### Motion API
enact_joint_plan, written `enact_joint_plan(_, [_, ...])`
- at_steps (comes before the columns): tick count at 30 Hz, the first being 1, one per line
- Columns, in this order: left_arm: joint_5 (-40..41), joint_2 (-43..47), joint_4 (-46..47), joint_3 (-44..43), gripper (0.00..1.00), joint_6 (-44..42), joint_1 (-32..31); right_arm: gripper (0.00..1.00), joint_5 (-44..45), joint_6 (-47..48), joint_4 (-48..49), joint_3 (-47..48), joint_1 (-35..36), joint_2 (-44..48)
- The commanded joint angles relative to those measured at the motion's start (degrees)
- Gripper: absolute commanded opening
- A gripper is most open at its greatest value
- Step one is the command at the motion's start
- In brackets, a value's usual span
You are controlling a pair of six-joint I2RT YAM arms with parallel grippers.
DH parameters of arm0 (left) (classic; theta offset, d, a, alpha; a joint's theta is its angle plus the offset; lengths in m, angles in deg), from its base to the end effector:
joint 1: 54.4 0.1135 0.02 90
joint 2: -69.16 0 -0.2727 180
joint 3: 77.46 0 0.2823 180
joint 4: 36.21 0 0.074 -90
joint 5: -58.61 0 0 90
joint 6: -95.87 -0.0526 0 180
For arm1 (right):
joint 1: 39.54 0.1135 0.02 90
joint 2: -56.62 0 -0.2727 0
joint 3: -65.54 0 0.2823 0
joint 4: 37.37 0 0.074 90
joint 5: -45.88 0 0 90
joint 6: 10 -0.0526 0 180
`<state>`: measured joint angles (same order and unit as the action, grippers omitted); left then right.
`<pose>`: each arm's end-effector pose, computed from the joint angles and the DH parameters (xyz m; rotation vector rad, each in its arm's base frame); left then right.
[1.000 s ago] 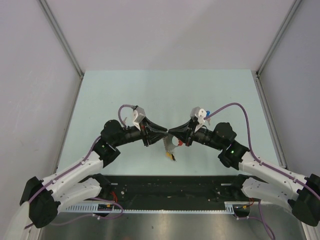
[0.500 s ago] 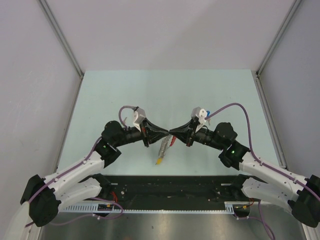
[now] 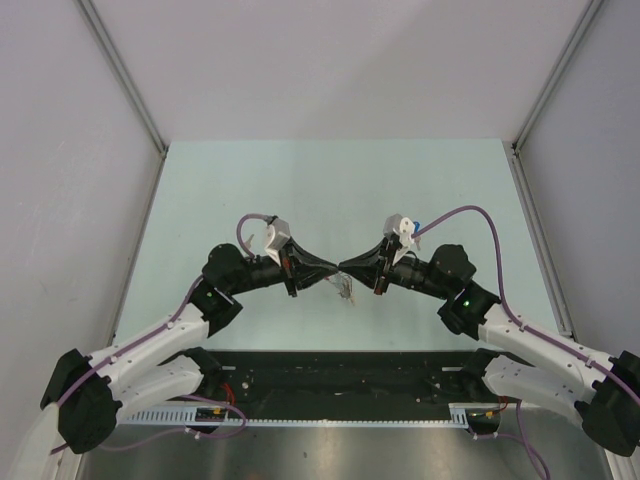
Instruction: Put the keys on the keyring
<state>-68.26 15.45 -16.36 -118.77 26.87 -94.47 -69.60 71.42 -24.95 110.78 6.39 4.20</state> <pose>0.1705 -0.1847 0.2877 0.8146 1.3924 -1.3060 0.1609 0.1988 0.3054 -0.8555 1.3381 1.0835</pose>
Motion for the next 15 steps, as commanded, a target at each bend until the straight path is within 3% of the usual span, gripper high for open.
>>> enact_joint_plan(1, [-3.8, -0.3, 2.6, -0.1, 0.02, 0.5, -1.5, 0.00, 0.2, -0.8, 5.1, 0.7, -0.2, 0.3])
enact_joint_plan(5, [-2.3, 0.4, 1.5, -0.4, 0.00, 0.5, -1.6, 0.03, 1.5, -0.8, 4.3, 0.6, -0.3, -0.1])
enact_joint_plan(10, [9.1, 3.5, -12.9, -4.9, 0.00, -1.0, -1.6, 0.39, 6.7, 0.8, 1.3, 0.6, -0.3, 1.2])
enact_joint_plan(15, [17.2, 4.1, -30.1, -11.1, 0.00, -0.2, -1.7, 0.61, 11.2, 4.5, -2.5, 0.6, -0.1, 3.6])
